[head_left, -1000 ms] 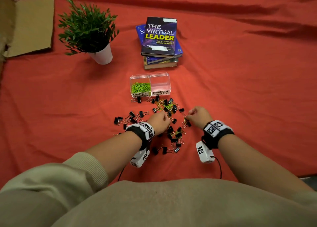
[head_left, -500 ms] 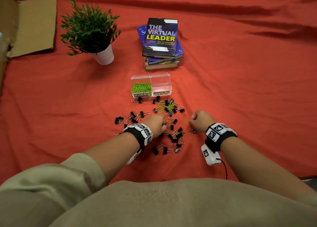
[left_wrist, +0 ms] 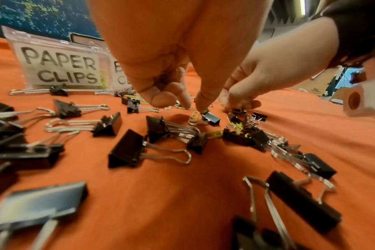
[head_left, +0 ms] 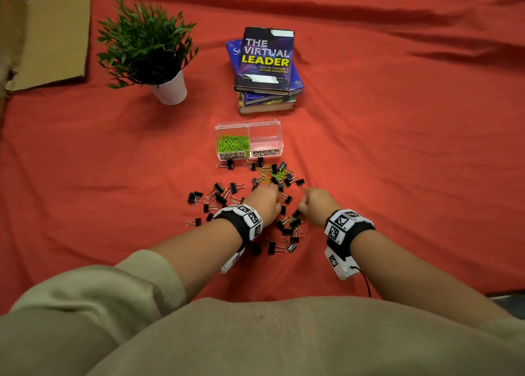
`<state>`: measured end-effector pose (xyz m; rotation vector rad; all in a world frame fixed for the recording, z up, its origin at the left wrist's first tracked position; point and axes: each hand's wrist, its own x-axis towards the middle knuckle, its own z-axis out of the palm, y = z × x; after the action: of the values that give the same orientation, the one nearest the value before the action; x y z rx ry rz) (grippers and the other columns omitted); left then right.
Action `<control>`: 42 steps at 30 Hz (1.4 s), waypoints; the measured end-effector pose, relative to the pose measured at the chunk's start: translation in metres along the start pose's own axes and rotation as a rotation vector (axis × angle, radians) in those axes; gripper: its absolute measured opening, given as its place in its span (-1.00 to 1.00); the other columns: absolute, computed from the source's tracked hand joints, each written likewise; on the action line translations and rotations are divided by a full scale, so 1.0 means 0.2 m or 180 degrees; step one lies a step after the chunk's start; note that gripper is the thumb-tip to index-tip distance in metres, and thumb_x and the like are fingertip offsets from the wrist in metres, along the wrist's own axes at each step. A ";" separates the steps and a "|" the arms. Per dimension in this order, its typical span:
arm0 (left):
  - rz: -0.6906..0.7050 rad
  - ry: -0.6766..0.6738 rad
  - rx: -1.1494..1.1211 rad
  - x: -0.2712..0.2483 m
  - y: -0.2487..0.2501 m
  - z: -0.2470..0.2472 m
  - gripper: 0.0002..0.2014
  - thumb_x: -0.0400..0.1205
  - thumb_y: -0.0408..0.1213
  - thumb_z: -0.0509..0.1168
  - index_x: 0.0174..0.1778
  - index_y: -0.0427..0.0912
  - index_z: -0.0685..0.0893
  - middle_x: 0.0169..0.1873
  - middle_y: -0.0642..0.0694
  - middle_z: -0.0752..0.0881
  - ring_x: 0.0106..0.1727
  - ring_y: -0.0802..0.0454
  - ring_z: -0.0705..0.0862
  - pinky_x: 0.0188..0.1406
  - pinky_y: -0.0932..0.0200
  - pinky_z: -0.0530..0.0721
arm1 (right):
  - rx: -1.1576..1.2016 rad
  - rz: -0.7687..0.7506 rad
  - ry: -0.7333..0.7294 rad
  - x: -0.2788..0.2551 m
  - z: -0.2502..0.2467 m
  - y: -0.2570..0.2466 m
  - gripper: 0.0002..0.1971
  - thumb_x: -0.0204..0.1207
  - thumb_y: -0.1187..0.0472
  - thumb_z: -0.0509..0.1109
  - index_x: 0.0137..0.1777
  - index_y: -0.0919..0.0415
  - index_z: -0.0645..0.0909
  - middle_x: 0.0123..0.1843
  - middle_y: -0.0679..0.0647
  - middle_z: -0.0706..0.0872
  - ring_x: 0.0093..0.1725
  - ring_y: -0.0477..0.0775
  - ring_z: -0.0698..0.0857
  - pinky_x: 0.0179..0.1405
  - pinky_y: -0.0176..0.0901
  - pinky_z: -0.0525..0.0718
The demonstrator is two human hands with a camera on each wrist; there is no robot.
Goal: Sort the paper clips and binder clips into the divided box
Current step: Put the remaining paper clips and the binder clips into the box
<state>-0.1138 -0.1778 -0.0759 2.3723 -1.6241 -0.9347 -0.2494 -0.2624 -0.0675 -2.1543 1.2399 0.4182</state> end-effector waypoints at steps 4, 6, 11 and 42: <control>0.0010 -0.0012 0.0081 0.05 0.01 0.01 -0.73 0.64 -0.19 0.29 0.15 -0.30 0.59 0.16 -0.25 0.62 0.22 -0.20 0.59 0.18 -0.05 0.58 | 0.1785 0.0388 -0.0110 -0.02 -0.05 0.05 -0.83 0.49 0.31 0.33 -0.32 0.17 0.49 -0.37 0.16 0.68 -0.42 0.09 0.64 -0.39 -0.06 0.66; 0.0021 -0.0084 0.0089 0.06 0.02 0.02 -0.74 0.65 -0.20 0.29 0.15 -0.30 0.61 0.19 -0.25 0.62 0.25 -0.20 0.57 0.24 -0.05 0.58 | 0.2686 0.0526 -0.0318 -0.03 -0.07 0.05 -0.92 0.51 0.40 0.31 -0.20 0.30 0.55 -0.35 0.22 0.65 -0.45 0.09 0.60 -0.44 -0.14 0.63; -0.0158 -0.0405 -0.0062 0.08 0.04 0.01 -0.86 0.65 -0.36 0.24 0.04 -0.29 0.66 0.09 -0.19 0.71 0.13 -0.13 0.67 0.16 0.01 0.64 | 0.4016 0.0721 -0.0529 -0.06 -0.11 0.03 -0.75 0.52 0.52 0.07 0.07 0.44 0.54 -0.34 0.16 0.51 -0.40 0.03 0.52 -0.52 -0.27 0.57; -0.0055 -0.0612 -0.0651 -0.08 -0.01 -0.06 -0.90 0.58 -0.22 0.25 -0.26 -0.06 0.51 -0.28 -0.07 0.66 -0.22 -0.04 0.63 -0.29 0.17 0.52 | -0.0364 -0.1022 -0.0306 -0.07 0.01 0.06 -0.63 0.44 0.32 0.34 0.23 0.02 0.63 -0.08 0.03 0.48 -0.10 0.00 0.49 -0.12 -0.22 0.40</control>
<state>-0.1089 -0.1667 -0.0599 2.2214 -1.4871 -1.3000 -0.2664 -0.2561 -0.0650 -2.3489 0.8153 0.4568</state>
